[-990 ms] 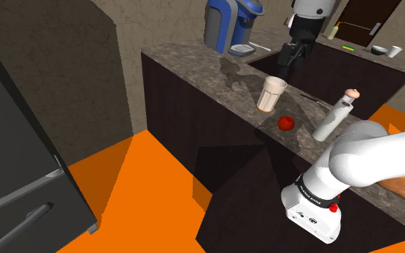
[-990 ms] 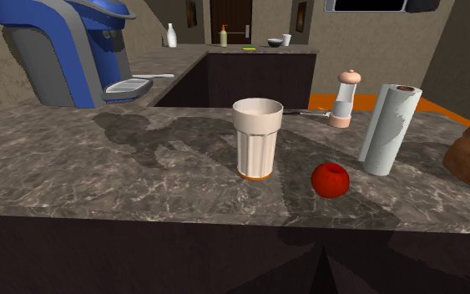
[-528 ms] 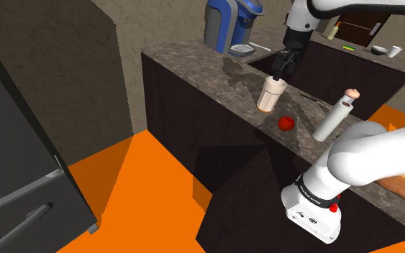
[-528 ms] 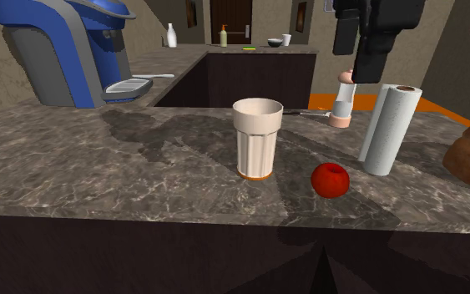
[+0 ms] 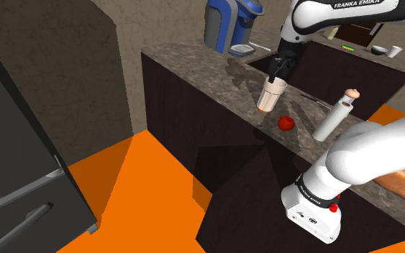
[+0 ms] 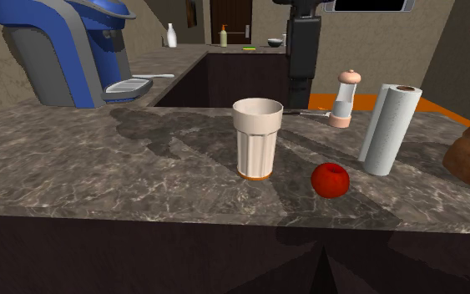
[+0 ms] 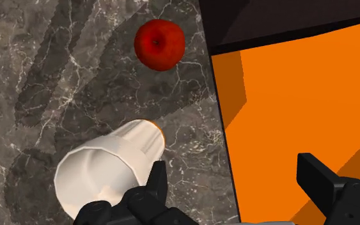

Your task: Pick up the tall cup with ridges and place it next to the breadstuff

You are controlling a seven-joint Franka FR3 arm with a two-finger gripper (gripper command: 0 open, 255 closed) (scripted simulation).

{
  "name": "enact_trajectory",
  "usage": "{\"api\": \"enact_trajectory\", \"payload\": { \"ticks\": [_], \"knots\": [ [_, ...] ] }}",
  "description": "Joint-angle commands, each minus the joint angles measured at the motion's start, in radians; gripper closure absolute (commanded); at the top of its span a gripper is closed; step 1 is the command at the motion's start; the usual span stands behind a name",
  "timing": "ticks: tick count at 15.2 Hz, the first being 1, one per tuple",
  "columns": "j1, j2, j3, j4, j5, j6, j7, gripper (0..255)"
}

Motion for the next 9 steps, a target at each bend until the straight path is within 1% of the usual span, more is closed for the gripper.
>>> {"api": "enact_trajectory", "payload": {
  "ticks": [1,5,9],
  "knots": [
    [-0.008,0.065,-0.041,0.016,-0.006,0.063,-0.034,0],
    [-0.016,0.193,-0.112,0.06,0.008,0.167,-0.101,0],
    [-0.021,0.335,-0.178,0.124,0.055,0.261,-0.183,0]
  ]
}}
